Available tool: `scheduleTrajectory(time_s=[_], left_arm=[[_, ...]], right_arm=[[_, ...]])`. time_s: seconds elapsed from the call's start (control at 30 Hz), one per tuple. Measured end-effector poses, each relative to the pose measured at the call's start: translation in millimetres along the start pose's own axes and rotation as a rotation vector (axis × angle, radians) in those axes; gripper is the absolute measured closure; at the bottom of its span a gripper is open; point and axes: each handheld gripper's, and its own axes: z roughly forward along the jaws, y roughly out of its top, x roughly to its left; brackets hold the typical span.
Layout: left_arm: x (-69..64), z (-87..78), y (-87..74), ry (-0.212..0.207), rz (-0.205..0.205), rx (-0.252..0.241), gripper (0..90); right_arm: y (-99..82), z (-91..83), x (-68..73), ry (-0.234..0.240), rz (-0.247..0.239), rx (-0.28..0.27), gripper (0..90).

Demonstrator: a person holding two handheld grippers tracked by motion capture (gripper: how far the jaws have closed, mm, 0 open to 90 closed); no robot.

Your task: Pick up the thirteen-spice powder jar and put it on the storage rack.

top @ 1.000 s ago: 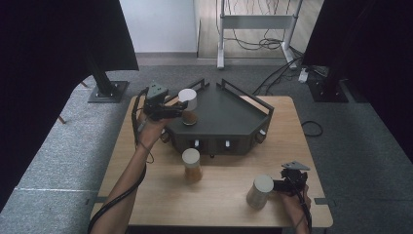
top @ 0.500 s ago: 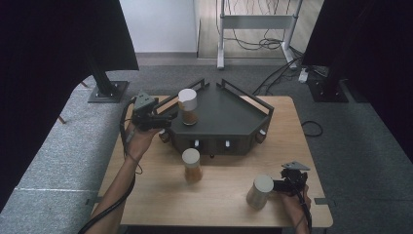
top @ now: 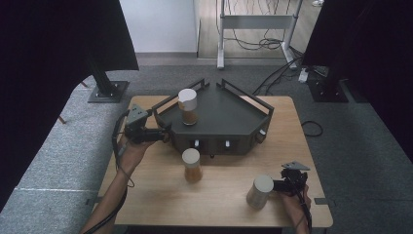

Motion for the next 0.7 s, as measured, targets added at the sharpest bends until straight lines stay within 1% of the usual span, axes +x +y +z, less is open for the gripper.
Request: scheduleTrajectory(time_s=[0.47, 0.7], left_arm=[[-1.3, -17.7, -37.2, 0.002, -0.043, 0.030, 10.3], [-3.5, -24.8, -54.9, -0.001, -0.051, 0.039, 10.3]], right_arm=[[0.0, 0.0, -0.1, 0.000, -0.002, 0.000, 0.0], [0.0, 0.0, -0.1, 0.000, -0.002, 0.001, 0.0]])
